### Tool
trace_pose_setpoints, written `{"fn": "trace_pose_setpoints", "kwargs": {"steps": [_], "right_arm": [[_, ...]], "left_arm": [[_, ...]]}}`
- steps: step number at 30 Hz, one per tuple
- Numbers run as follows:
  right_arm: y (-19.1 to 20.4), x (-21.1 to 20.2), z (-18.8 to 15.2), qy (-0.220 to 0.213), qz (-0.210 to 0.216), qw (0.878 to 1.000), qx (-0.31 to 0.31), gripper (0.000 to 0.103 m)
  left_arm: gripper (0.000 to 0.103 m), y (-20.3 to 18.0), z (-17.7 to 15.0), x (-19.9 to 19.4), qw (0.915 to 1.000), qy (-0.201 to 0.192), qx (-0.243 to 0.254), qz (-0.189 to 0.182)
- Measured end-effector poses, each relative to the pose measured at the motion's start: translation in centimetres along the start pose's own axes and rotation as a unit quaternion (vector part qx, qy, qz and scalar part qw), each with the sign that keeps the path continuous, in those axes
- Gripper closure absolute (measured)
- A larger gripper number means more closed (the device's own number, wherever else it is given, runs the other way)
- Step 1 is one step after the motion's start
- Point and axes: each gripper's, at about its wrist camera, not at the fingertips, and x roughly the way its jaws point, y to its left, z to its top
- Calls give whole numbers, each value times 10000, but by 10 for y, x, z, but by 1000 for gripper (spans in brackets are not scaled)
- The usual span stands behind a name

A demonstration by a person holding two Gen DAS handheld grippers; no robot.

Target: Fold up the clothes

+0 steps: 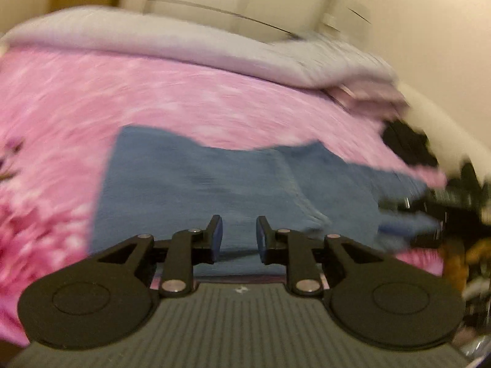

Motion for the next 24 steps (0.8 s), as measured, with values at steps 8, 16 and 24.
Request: {"fn": "trace_pose_setpoints", "kwargs": {"steps": [8,16,24], "right_arm": [[8,62,-17,1147,544,9843,1222,41],[21,81,-19,911,39,9883,1222,60],[56,38,-13,-394,139,9976,-552,86]], "left_arm": [[85,61,4,-15,9969,-73,-733,279],[85,96,14,-9,9936,-108,-1116,161],[85,85,26,-8,9945,-104,-1023,-177]]}}
